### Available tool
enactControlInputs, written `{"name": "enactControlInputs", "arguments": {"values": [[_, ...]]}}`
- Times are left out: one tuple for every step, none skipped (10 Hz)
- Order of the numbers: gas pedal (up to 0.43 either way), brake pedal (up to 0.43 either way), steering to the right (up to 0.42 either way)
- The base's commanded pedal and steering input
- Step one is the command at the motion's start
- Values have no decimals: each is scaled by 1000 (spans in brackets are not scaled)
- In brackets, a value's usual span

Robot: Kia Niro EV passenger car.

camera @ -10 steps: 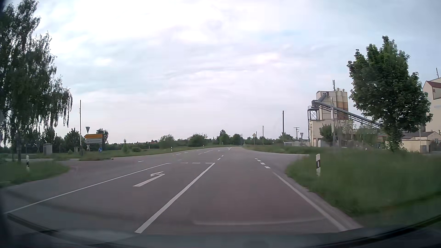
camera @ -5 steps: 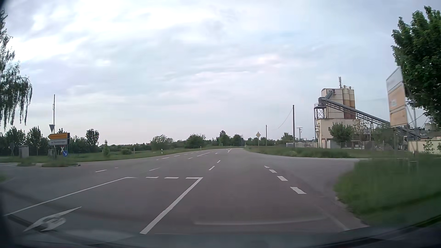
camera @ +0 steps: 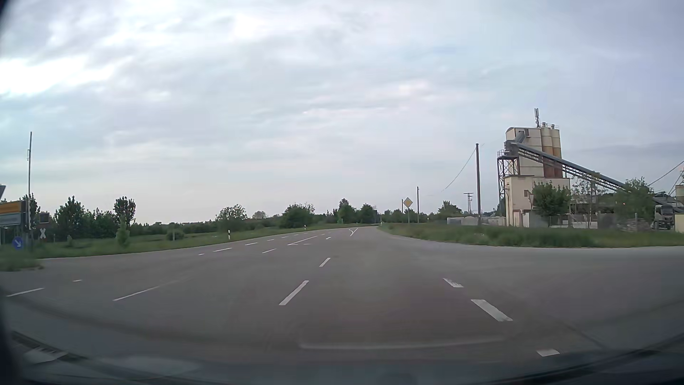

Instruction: Follow the waypoints while adhering to traffic rules and regulations

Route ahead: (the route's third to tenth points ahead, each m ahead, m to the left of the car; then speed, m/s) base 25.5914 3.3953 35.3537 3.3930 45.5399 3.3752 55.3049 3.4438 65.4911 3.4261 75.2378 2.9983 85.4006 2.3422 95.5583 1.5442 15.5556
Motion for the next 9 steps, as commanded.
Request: {"name": "enactControlInputs", "arguments": {"values": [[150,0,1],[150,0,1],[150,0,1],[150,0,1],[150,0,1],[150,0,1],[157,0,1],[157,0,1],[169,0,1]]}}
